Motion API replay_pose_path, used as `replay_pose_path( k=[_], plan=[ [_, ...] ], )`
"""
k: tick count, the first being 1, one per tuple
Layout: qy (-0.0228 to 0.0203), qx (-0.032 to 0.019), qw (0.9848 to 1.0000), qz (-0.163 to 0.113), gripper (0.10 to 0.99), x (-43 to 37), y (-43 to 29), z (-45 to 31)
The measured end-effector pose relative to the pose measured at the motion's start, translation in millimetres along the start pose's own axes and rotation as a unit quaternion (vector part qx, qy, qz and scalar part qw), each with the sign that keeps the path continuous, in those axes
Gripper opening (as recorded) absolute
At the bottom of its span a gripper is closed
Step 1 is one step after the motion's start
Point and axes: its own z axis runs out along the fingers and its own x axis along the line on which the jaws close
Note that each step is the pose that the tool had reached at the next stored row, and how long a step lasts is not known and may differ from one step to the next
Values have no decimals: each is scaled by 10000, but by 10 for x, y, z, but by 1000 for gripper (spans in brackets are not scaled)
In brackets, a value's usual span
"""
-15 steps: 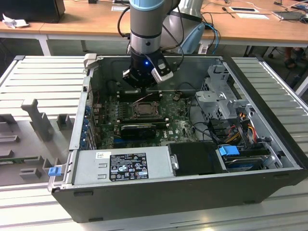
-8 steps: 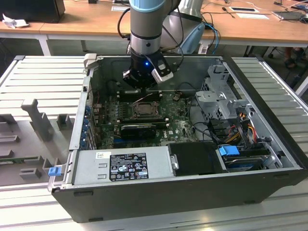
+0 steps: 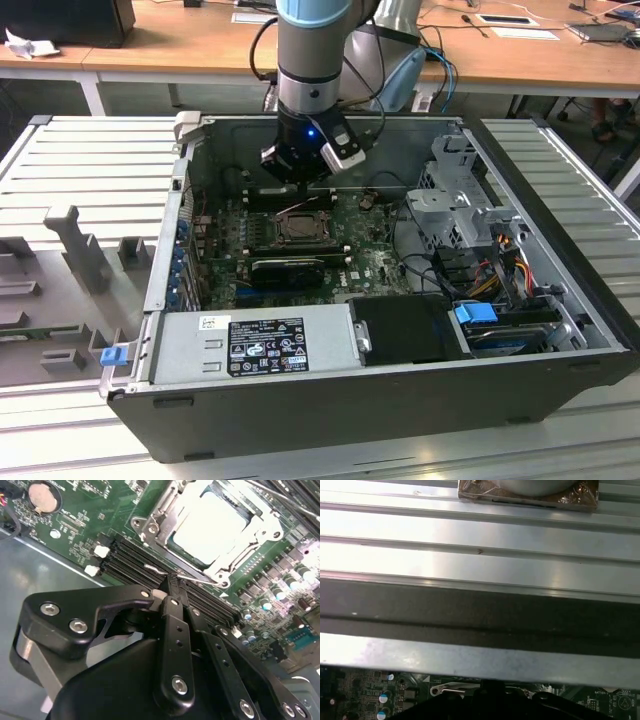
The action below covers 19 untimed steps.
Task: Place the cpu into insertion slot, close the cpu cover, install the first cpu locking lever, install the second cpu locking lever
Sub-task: 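Install the first cpu locking lever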
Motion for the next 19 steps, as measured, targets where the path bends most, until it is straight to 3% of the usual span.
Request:
replay_pose_path(
  k=[8, 19],
  plan=[
    [-2, 0, 10000, -1, 106, -91, -13, 52],
    [-22, 2, 10000, -3, 106, -115, -26, 130]
  ],
)
